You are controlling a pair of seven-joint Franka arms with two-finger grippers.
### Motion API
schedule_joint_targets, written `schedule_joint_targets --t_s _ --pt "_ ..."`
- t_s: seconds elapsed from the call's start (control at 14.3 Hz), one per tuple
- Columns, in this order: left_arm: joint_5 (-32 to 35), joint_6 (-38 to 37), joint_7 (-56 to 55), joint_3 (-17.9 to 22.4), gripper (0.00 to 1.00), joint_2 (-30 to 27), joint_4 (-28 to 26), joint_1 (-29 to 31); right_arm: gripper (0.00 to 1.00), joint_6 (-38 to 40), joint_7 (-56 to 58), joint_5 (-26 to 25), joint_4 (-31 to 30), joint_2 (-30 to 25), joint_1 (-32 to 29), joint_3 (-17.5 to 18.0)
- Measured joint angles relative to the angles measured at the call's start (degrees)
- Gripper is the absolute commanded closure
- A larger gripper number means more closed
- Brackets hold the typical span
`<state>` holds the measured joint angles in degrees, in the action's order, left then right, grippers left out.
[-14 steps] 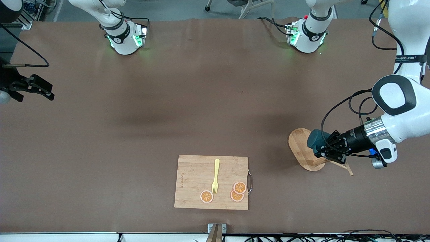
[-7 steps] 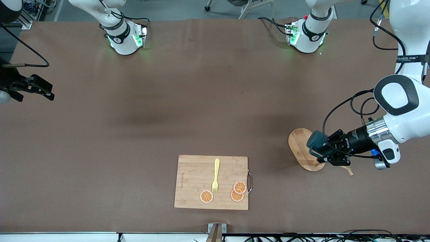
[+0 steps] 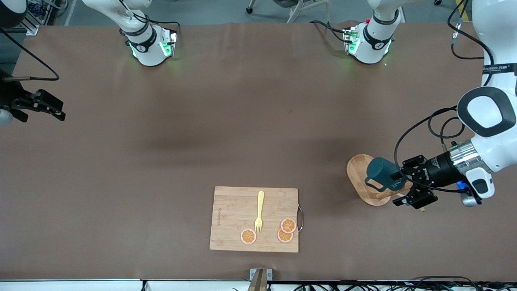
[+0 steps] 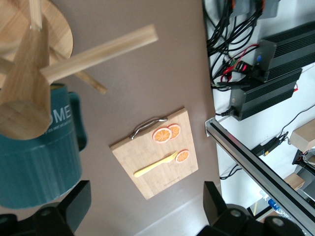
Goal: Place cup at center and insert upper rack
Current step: 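Open the left gripper and pull it back from the hanging mug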
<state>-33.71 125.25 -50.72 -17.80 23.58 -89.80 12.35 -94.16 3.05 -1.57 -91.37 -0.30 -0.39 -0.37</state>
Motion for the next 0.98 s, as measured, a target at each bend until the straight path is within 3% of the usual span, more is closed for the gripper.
schedule_joint_targets --t_s 0.63,0.98 --pt "14.6 -0.4 1.2 -0.2 0.0 -5.1 2.3 -0.1 0.0 0.0 0.0 0.0 0.0 0.0 0.0 0.0" --pt "18.2 -12.0 18.4 0.0 0.0 -9.5 2.3 0.8 0.0 0.0 0.0 0.0 0.0 0.0 0.0 0.0"
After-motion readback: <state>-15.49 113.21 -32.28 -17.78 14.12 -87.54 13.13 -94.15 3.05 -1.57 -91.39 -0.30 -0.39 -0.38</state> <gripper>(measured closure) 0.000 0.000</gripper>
